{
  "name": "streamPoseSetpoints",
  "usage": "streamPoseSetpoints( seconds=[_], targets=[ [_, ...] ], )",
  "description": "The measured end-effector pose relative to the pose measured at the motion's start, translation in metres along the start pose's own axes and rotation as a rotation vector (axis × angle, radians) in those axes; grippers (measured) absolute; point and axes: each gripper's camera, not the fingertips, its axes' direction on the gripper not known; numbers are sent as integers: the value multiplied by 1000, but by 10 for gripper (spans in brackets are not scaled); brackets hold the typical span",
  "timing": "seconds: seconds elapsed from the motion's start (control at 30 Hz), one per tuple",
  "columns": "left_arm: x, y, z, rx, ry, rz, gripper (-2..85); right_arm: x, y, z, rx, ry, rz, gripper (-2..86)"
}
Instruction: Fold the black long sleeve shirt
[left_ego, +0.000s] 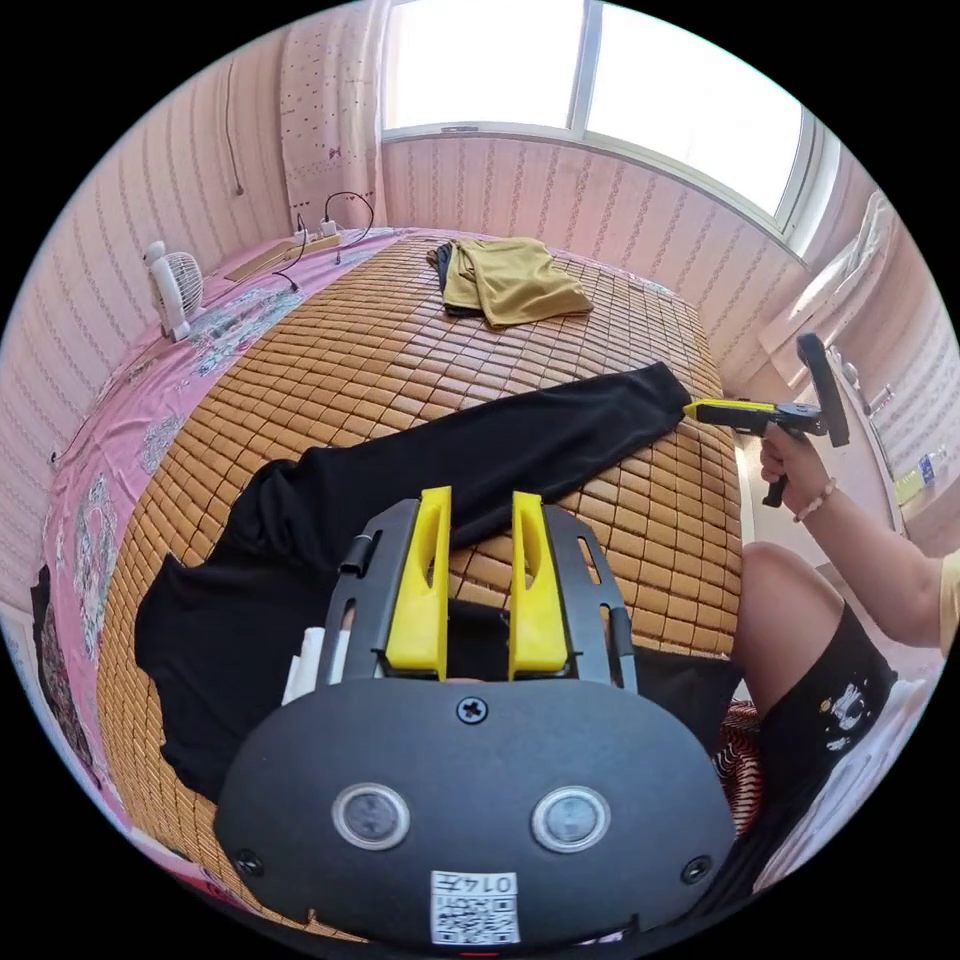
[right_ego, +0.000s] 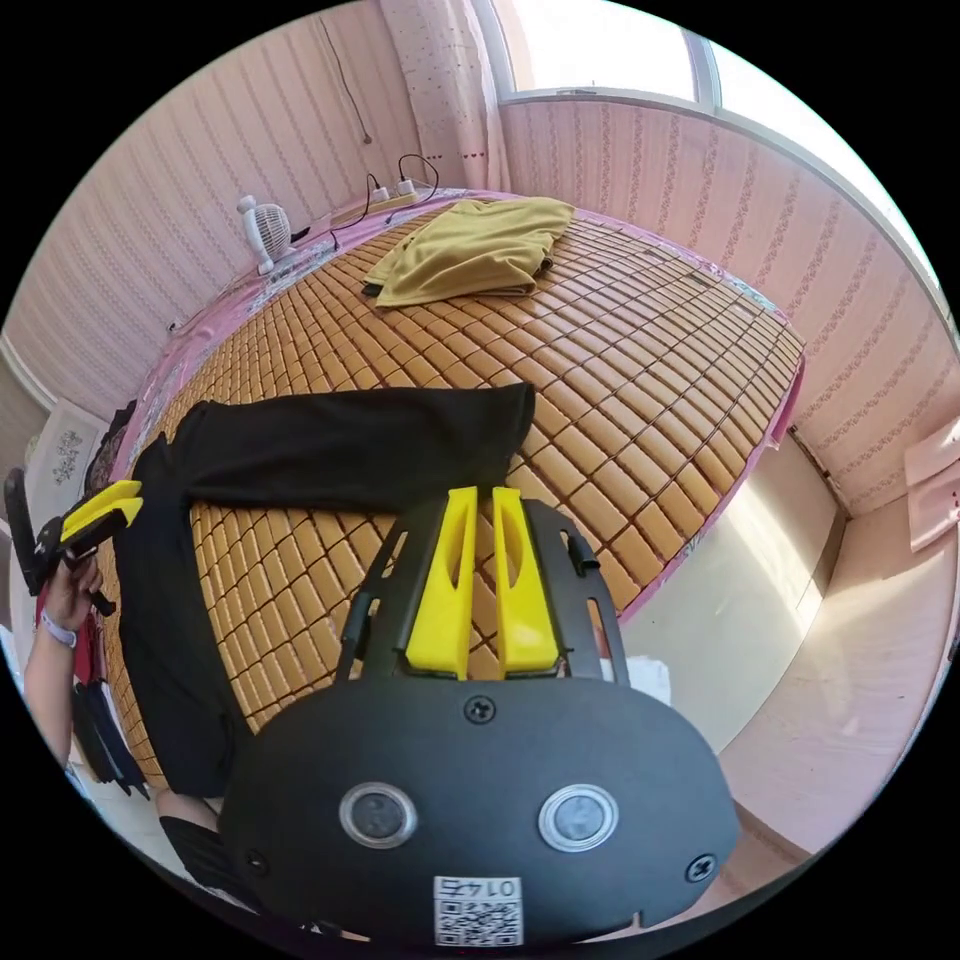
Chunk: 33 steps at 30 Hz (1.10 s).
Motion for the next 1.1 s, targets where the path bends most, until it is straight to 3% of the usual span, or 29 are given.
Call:
streamPoseSetpoints(
  seconds=[0.23,0.3,0.4,0.63,0.77,0.87,0.9,1.03,1.1],
  targets=[
    [15,-53,69,-215,26,-32,95,26,12,-18,105,-222,-16,11],
    [16,-52,64,-163,22,-47,5,25,13,-24,134,-267,-42,9],
    [13,-51,52,-132,14,-79,-7,17,10,-39,203,-376,-96,8],
    [-32,-4,-75,258,5,-258,-10,-64,6,-134,563,-752,-451,7],
    [-68,86,-161,450,0,-456,-8,-141,17,-173,616,-1025,-732,9],
    [-78,186,-206,453,-71,-621,-4,-225,44,-177,410,-1288,-1046,14],
    [-78,207,-214,438,-86,-661,-3,-261,63,-167,259,-1338,-1173,18],
    [-65,333,-252,301,-140,-909,12,-349,158,-94,-272,-1125,-1418,47],
    [-52,361,-263,252,-136,-967,25,-361,190,-71,-401,-1032,-1466,63]
  ],
)
